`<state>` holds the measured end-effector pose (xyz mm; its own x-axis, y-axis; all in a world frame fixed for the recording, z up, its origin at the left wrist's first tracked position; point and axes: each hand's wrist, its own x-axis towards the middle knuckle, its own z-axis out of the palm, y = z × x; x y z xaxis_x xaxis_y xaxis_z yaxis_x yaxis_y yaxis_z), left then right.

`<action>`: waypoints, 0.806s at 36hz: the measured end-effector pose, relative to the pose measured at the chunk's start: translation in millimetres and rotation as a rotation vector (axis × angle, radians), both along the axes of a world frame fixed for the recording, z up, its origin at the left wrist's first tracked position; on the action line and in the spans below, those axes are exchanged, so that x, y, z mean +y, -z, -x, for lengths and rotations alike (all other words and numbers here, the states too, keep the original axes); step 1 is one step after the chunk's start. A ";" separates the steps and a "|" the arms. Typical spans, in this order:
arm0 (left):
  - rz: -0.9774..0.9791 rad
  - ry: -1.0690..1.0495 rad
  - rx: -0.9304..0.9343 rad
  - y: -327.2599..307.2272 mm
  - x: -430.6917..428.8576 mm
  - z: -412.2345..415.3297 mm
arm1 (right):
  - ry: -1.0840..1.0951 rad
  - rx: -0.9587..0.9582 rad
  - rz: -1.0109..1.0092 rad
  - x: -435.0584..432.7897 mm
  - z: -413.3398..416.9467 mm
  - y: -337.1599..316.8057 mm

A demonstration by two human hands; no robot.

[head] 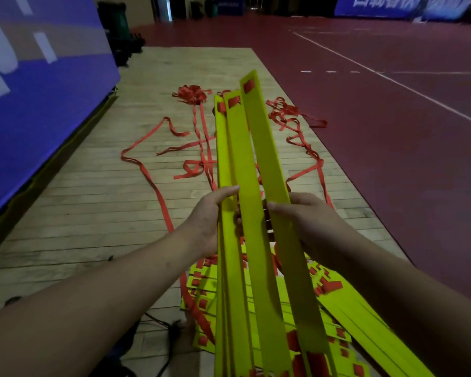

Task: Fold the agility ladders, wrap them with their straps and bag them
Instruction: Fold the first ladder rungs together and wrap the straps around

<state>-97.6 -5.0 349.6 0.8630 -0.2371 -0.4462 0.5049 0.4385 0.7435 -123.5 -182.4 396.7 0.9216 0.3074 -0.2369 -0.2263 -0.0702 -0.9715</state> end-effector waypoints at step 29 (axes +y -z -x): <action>0.105 -0.260 0.007 0.3 -10.8 -4.6 | -0.252 -0.370 1.002 41.0 5.0 43.0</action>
<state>-93.0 -15.9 349.3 0.8980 -0.0534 -0.4367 0.3702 0.6280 0.6845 -128.5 -141.4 353.7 0.9249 0.3194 -0.2064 0.1990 -0.8689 -0.4532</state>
